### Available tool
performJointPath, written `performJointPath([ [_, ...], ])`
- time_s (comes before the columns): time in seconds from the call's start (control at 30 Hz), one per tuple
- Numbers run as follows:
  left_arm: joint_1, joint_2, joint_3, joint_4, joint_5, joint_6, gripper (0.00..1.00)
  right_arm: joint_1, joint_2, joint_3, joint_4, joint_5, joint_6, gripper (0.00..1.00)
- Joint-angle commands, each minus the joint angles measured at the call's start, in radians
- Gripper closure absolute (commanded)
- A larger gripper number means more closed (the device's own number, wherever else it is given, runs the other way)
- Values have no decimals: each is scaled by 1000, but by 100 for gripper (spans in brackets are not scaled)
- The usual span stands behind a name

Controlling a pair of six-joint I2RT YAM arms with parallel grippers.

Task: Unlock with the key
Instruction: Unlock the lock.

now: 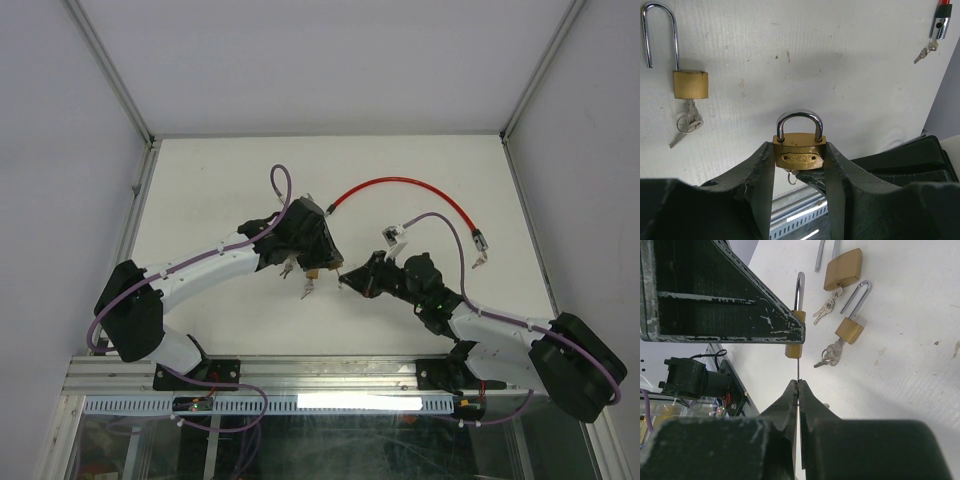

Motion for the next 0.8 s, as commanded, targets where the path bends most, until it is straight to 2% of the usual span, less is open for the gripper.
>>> performJointPath([
  [0.0, -3, -52, 1, 53, -5, -13, 95, -5, -31, 15, 60, 13, 10, 100],
  [0.77, -5, -63, -15, 81, 39, -20, 96, -8, -15, -14, 111, 60, 69, 100],
])
